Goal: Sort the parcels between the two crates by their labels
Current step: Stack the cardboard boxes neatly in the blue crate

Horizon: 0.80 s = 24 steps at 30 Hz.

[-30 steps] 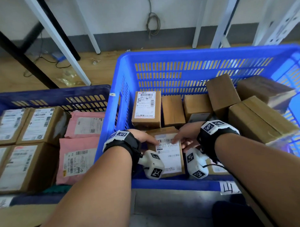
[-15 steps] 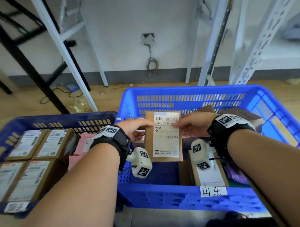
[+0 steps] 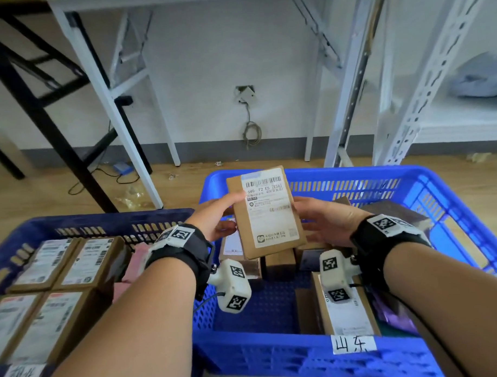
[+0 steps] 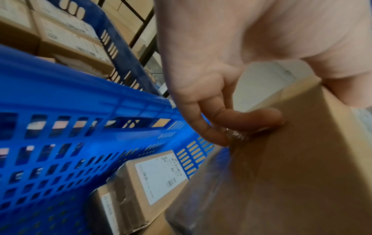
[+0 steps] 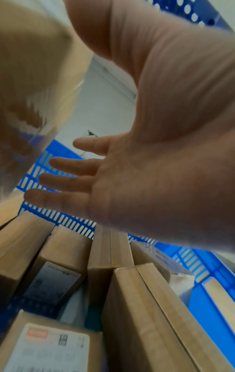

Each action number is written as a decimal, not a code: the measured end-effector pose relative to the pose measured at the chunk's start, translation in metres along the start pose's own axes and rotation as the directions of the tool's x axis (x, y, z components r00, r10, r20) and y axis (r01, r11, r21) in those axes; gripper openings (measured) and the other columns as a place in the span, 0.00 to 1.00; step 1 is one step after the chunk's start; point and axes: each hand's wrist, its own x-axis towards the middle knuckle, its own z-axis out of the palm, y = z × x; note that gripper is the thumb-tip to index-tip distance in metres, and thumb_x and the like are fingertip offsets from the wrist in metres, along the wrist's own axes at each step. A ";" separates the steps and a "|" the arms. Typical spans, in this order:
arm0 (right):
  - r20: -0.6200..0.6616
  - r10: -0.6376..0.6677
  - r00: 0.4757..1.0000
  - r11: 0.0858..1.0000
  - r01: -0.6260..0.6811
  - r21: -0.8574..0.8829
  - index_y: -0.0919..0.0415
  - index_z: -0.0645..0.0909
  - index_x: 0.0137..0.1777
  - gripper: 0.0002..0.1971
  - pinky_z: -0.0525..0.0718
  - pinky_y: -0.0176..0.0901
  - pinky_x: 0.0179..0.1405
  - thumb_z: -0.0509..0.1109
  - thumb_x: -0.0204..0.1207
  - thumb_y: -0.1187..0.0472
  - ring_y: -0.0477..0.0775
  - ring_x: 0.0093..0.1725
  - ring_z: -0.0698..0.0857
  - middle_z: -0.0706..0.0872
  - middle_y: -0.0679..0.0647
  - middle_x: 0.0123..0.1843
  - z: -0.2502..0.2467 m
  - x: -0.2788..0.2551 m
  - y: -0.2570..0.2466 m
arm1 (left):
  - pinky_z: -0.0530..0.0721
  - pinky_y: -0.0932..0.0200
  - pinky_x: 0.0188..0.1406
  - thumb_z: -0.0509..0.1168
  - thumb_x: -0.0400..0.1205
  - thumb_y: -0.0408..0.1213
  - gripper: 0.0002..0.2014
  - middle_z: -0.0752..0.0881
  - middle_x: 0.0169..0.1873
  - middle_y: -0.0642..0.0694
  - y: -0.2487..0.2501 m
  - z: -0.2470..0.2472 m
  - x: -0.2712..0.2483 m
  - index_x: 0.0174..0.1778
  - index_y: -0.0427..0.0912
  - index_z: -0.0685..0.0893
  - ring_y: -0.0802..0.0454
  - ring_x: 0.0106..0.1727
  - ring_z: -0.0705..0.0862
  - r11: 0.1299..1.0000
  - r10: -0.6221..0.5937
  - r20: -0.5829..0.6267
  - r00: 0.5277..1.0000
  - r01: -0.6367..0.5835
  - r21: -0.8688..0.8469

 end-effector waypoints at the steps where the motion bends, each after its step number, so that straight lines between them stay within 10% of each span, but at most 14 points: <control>1: 0.011 0.019 1.000 1.000 -0.019 -0.006 0.51 0.80 0.69 0.29 0.79 0.54 0.64 0.77 0.67 0.47 0.54 0.60 0.84 0.87 0.51 0.64 0.000 0.001 0.002 | 0.82 0.56 0.47 0.73 0.73 0.54 0.20 0.87 0.48 0.46 -0.001 0.001 0.000 0.56 0.46 0.88 0.45 0.43 0.77 1.000 -0.007 -0.006 1.000 0.006 -0.017; 10: -0.008 0.053 0.999 0.999 -0.053 -0.010 0.51 0.84 0.56 0.19 0.75 0.55 0.71 0.74 0.63 0.52 0.56 0.61 0.83 0.88 0.53 0.60 0.008 -0.001 0.007 | 0.82 0.48 0.63 0.73 0.74 0.53 0.17 0.90 0.55 0.44 -0.003 0.004 0.001 0.53 0.48 0.89 0.44 0.47 0.81 1.000 -0.015 -0.003 1.000 0.015 -0.021; 17: -0.029 0.076 0.997 0.997 -0.076 -0.013 0.52 0.83 0.57 0.21 0.81 0.49 0.54 0.78 0.63 0.52 0.55 0.56 0.85 0.90 0.52 0.57 0.008 0.003 0.011 | 0.84 0.52 0.58 0.71 0.74 0.57 0.18 0.90 0.47 0.49 -0.008 0.006 0.006 0.53 0.49 0.89 0.48 0.39 0.83 1.000 -0.021 -0.019 1.000 0.021 -0.019; 24: -0.197 0.166 0.966 0.985 -0.174 -0.019 0.59 0.81 0.58 0.19 0.85 0.53 0.52 0.74 0.72 0.48 0.61 0.50 0.87 0.89 0.60 0.50 -0.008 0.017 0.007 | 0.83 0.51 0.55 0.68 0.79 0.54 0.20 0.83 0.58 0.47 -0.012 -0.002 0.019 0.63 0.47 0.80 0.49 0.52 0.86 0.994 -0.109 -0.132 0.985 0.109 -0.007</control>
